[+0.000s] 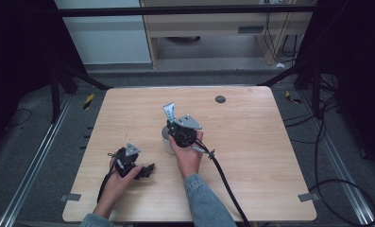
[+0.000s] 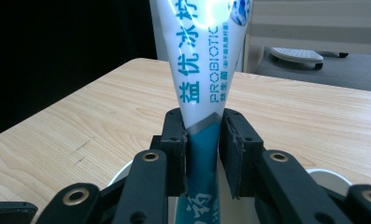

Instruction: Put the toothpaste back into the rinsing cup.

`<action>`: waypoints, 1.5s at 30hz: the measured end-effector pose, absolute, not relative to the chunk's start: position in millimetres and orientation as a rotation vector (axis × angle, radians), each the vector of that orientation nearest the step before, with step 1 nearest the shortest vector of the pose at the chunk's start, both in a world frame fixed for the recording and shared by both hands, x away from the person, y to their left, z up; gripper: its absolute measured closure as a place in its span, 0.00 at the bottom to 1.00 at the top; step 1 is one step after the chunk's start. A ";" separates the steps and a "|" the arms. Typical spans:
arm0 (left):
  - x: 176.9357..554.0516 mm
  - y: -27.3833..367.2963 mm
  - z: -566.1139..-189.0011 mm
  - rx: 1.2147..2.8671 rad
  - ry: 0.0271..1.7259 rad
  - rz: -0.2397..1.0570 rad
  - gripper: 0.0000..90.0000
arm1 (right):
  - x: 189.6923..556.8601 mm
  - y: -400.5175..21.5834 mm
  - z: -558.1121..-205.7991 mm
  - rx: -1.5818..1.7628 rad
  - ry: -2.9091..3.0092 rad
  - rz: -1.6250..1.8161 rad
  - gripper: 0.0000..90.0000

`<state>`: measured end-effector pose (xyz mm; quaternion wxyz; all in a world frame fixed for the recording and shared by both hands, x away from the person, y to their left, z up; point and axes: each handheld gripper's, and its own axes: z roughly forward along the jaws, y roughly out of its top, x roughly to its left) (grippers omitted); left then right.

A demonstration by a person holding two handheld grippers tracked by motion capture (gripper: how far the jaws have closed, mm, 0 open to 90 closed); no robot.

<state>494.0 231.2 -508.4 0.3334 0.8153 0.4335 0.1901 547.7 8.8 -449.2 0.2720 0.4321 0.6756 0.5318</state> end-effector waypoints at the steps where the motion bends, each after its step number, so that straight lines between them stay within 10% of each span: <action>1: 494.0 231.2 -508.4 2.129 1.132 0.496 0.00 | 547.7 8.7 -449.2 1.165 1.818 1.431 0.79; 45: 494.1 231.1 -508.5 2.128 1.132 0.496 0.00 | 532.4 -4.5 -435.1 1.183 1.858 1.390 0.42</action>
